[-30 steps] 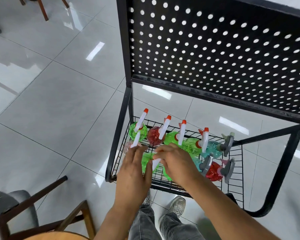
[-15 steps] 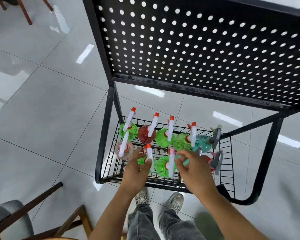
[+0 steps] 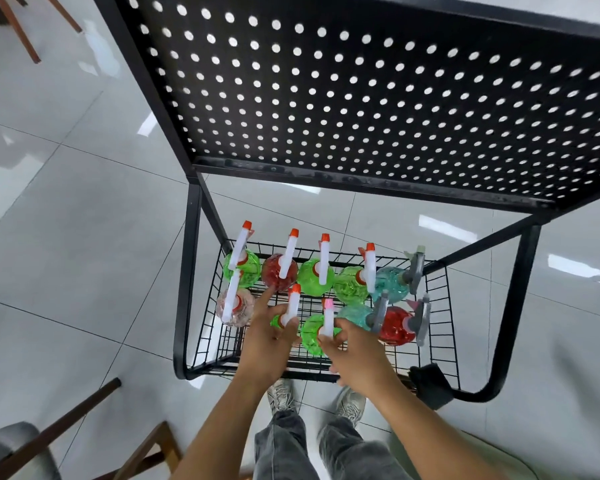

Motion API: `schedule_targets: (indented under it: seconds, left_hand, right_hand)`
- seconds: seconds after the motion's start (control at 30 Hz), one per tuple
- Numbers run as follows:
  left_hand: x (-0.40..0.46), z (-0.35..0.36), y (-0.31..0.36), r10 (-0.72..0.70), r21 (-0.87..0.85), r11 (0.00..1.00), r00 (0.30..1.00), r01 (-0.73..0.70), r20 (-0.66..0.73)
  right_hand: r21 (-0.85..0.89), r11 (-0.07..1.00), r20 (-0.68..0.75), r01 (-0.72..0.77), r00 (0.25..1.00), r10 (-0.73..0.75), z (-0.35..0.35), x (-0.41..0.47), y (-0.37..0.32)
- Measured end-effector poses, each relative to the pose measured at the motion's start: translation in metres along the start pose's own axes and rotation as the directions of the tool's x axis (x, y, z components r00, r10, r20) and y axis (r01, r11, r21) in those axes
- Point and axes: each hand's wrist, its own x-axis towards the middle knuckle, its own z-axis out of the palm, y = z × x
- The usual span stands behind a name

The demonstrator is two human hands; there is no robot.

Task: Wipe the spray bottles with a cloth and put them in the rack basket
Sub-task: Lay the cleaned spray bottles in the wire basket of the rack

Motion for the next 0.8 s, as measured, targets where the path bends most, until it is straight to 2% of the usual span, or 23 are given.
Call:
schedule_targets:
  seconds: [0.23, 0.53, 0.67, 0.8]
  left_hand:
    - [0.001, -0.004, 0.006, -0.025, 0.004, 1.0, 1.0, 0.025, 0.003]
    - [0.003, -0.006, 0.002, 0.011, -0.049, 0.999, 0.999, -0.014, -0.049]
    - [0.004, -0.005, 0.005, 0.072, 0.009, 0.997, 0.996, -0.072, -0.06]
    - [0.002, -0.003, 0.006, 0.05, -0.042, 0.998, 0.995, -0.054, -0.084]
  right_hand:
    - [0.1, 0.995, 0.064, -0.03, 0.998, 0.023, 0.003, 0.0, -0.002]
    - [0.274, 0.957, 0.11, -0.093, 0.992, 0.065, 0.006, 0.002, 0.0]
    - [0.315, 0.943, 0.115, -0.104, 0.991, 0.071, 0.007, 0.002, -0.001]
    - [0.408, 0.905, 0.114, -0.121, 0.99, 0.081, 0.011, 0.002, -0.002]
